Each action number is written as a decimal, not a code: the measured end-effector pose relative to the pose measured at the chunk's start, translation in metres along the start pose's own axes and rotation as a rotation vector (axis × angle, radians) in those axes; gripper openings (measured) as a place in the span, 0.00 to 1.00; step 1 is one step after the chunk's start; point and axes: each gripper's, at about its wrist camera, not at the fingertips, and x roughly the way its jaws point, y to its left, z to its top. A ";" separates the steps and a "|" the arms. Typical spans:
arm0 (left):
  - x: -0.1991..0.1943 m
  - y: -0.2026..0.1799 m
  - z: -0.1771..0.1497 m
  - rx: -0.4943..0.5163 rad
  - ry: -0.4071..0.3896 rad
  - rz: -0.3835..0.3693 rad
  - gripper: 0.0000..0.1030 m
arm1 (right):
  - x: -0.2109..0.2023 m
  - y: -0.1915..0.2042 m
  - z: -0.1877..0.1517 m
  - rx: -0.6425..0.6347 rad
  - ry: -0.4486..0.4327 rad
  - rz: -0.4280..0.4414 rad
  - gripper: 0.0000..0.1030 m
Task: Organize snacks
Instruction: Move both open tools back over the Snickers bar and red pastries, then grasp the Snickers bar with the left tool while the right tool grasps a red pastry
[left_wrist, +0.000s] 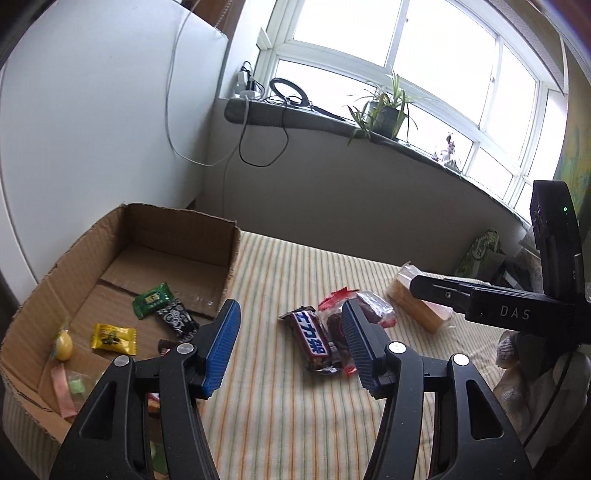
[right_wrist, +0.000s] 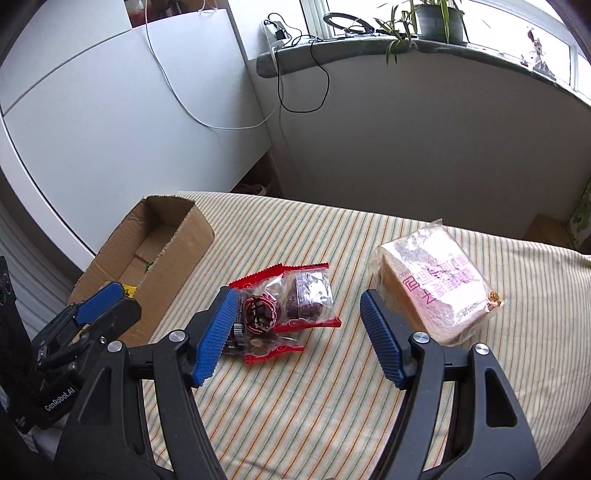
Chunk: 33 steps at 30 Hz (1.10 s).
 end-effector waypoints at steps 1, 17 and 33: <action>0.005 -0.003 -0.002 0.004 0.021 -0.016 0.55 | 0.002 -0.002 -0.001 0.003 0.004 0.003 0.70; 0.059 -0.022 -0.015 0.014 0.208 -0.011 0.34 | 0.050 -0.023 -0.003 0.084 0.082 0.066 0.47; 0.090 -0.026 -0.015 0.008 0.275 0.050 0.33 | 0.082 -0.014 0.003 0.052 0.122 0.047 0.47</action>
